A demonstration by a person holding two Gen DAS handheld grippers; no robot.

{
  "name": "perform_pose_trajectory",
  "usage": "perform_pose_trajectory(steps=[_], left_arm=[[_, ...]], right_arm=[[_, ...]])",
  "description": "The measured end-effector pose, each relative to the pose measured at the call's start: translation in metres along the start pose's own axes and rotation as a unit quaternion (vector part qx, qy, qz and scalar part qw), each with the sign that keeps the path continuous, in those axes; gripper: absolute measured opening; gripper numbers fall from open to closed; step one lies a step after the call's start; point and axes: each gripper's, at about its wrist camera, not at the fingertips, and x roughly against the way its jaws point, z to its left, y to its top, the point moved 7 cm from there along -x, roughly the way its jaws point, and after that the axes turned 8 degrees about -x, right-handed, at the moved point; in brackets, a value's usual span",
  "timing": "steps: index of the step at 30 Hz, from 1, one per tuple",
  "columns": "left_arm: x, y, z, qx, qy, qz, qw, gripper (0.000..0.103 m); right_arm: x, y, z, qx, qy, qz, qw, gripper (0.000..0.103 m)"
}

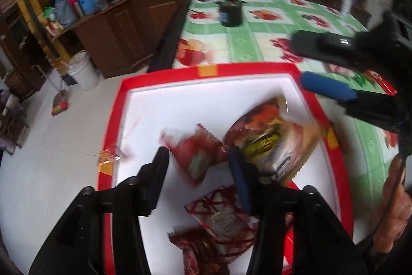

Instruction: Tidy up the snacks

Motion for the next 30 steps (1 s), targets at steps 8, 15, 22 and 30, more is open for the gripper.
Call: perform_pose_trajectory(steps=[8, 15, 22, 30], left_arm=[[0.031, -0.001, -0.018, -0.031, 0.037, -0.048, 0.9977, 0.063], [0.075, 0.011, -0.077, -0.062, -0.01, -0.112, 0.9917, 0.083], [0.063, 0.007, -0.145, -0.073, -0.095, -0.081, 0.9895, 0.083], [0.054, -0.005, -0.195, -0.089, -0.136, -0.04, 0.9859, 0.083]], right_arm=[[0.075, 0.029, -0.066, -0.028, -0.012, -0.065, 0.997, 0.058], [0.189, 0.057, -0.139, -0.045, -0.046, -0.135, 0.989, 0.063], [0.317, 0.108, -0.215, -0.095, -0.094, -0.222, 0.966, 0.068], [0.331, 0.155, -0.265, -0.114, -0.159, -0.204, 0.959, 0.071]])
